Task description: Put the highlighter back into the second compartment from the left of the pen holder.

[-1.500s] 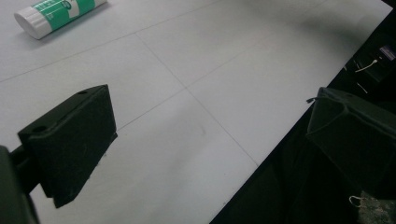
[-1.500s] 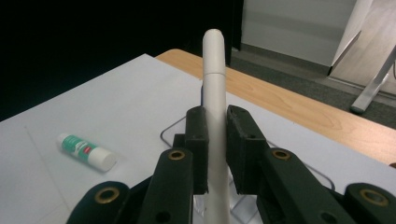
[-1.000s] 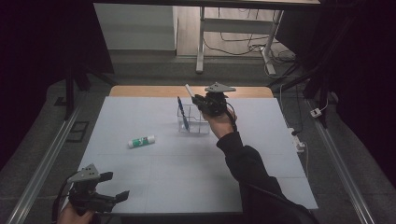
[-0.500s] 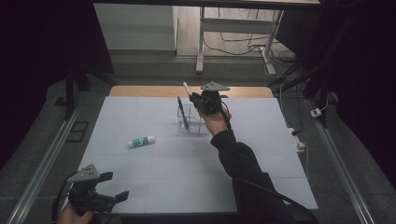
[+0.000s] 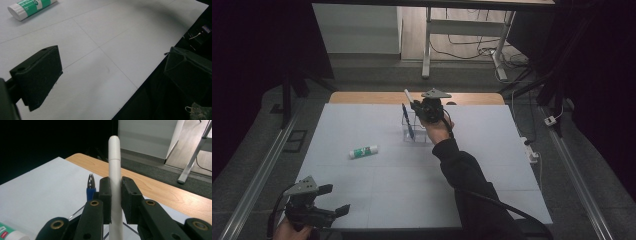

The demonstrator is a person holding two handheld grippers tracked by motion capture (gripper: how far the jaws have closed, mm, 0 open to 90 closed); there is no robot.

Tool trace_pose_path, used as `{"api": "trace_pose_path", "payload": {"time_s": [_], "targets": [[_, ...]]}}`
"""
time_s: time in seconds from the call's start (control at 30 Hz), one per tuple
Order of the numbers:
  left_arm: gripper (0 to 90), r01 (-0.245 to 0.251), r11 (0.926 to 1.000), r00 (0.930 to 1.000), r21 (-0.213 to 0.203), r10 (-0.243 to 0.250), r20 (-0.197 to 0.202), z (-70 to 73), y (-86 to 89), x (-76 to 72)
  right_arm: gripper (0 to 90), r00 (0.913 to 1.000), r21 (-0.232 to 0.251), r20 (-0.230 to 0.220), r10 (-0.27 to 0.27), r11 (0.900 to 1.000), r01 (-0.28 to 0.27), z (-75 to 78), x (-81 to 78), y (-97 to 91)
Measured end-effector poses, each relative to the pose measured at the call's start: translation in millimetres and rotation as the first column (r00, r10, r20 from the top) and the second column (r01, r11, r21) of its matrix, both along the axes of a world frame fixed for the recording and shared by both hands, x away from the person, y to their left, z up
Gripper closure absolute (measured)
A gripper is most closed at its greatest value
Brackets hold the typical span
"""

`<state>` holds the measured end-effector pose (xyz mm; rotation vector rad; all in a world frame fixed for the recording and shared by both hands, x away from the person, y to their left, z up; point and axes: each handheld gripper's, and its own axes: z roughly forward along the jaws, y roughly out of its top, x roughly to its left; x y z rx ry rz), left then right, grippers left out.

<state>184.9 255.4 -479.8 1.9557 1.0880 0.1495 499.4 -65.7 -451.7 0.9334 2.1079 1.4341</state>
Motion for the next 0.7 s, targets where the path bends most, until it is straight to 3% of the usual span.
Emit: {"api": "trace_pose_path", "payload": {"time_s": [0.53,0.7], "targets": [[1.2,0.001,1.0000,1.0000,0.004,-0.001,0.001,0.1,-0.5,0.1,78.1,0.9995,-0.025,-0.030,0.004,0.9997,-0.004,-10.5,-7.8,-4.2],[1.2,0.001,1.0000,1.0000,0.003,-0.001,-0.001,0.0,-0.7,0.4,69.3,0.9993,-0.029,-0.036,0.010,0.9995,-0.011,-7.6,-10.3,-6.8]]}}
